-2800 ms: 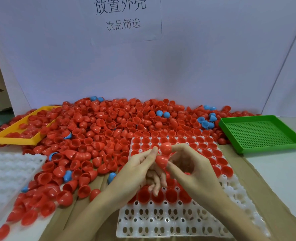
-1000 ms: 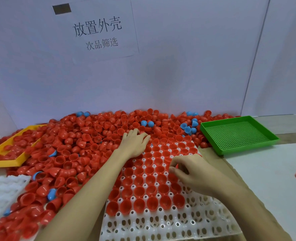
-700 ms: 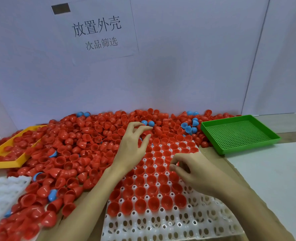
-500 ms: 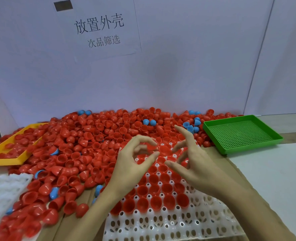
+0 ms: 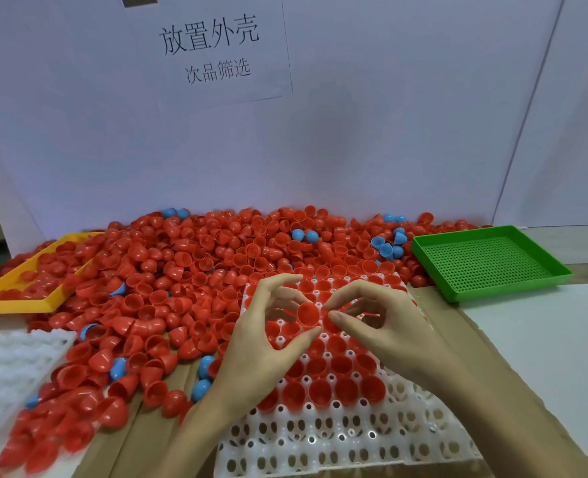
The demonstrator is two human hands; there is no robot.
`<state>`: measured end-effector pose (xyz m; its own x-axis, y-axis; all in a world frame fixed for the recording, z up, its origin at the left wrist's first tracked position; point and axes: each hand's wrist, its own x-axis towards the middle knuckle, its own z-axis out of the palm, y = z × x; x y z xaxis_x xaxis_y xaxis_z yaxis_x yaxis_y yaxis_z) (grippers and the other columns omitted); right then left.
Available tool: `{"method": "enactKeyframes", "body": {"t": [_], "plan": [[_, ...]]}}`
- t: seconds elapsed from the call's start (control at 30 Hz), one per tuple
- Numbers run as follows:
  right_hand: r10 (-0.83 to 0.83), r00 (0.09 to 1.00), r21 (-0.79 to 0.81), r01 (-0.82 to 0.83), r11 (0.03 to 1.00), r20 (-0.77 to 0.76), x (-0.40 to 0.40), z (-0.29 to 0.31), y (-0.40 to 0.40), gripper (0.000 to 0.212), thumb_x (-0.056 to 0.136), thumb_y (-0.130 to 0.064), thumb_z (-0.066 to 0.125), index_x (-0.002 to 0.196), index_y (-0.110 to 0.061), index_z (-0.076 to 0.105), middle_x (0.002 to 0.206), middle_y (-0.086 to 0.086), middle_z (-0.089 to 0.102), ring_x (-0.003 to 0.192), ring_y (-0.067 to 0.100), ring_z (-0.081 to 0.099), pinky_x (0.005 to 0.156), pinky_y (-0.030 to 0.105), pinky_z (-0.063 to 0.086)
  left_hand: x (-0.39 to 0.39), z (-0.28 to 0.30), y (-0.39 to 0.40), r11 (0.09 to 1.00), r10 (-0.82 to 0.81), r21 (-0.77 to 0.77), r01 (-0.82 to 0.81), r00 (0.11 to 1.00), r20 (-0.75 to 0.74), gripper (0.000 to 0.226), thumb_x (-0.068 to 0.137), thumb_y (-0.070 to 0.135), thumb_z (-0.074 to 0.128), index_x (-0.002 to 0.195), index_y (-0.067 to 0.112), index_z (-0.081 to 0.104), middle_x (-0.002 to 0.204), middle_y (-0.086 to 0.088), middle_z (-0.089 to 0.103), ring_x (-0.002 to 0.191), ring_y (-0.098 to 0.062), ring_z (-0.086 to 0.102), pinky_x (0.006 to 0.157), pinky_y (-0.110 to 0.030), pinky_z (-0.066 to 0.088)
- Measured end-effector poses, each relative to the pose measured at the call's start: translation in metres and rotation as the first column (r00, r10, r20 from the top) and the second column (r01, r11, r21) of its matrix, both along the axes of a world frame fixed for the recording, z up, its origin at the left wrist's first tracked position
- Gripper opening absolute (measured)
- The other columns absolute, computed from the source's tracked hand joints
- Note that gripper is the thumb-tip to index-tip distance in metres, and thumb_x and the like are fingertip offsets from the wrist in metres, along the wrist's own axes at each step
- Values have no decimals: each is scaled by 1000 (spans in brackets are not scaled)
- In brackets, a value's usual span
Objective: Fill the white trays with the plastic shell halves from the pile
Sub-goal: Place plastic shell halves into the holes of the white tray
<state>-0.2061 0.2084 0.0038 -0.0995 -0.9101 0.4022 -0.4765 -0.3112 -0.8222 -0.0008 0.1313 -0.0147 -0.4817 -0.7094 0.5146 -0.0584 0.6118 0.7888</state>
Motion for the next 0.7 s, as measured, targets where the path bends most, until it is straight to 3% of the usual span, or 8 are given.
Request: {"method": "enactKeyframes", "body": {"t": [0.07,0.23,0.43,0.57,0.7], "plan": [[-23,1000,-12,23,1000,-20,1,0,0,15,93,-17,78,100,-30,75,102,-11,76,91,14,75,73,36,62,0,-1,1,1000,12,-19,-12,1000,4,61,88,29,85,138,40,52,119,10,68,118,-17,66,101,-23,51],[47,996,-28,-45,999,73,2,4,3,20,101,-7,67,108,-23,76,103,-12,76,84,5,71,68,17,53,-2,1,1,998,42,-45,-43,999,-35,49,91,30,82,132,40,58,122,14,69,120,-14,66,100,-20,51],[67,991,-45,-62,997,115,2,4,4,26,104,-7,61,118,-25,73,111,-4,75,80,3,69,65,19,54,-1,1,1,998,69,-4,-69,996,-63,45,90,27,83,128,33,59,121,12,70,118,-14,68,100,-26,54],[76,991,-50,-71,996,107,4,0,1,23,103,-16,65,119,-30,73,109,-2,74,93,18,73,65,26,59,-2,-2,3,997,72,27,-71,995,-62,40,90,33,83,122,32,59,114,9,71,111,-18,70,94,-26,56],[58,993,-61,-52,997,107,5,-2,-2,18,105,-22,61,118,-27,72,98,2,76,75,21,74,64,30,60,-3,0,5,996,74,61,-70,996,-57,29,93,47,73,114,32,60,94,3,72,90,-20,73,80,-22,55]]}}
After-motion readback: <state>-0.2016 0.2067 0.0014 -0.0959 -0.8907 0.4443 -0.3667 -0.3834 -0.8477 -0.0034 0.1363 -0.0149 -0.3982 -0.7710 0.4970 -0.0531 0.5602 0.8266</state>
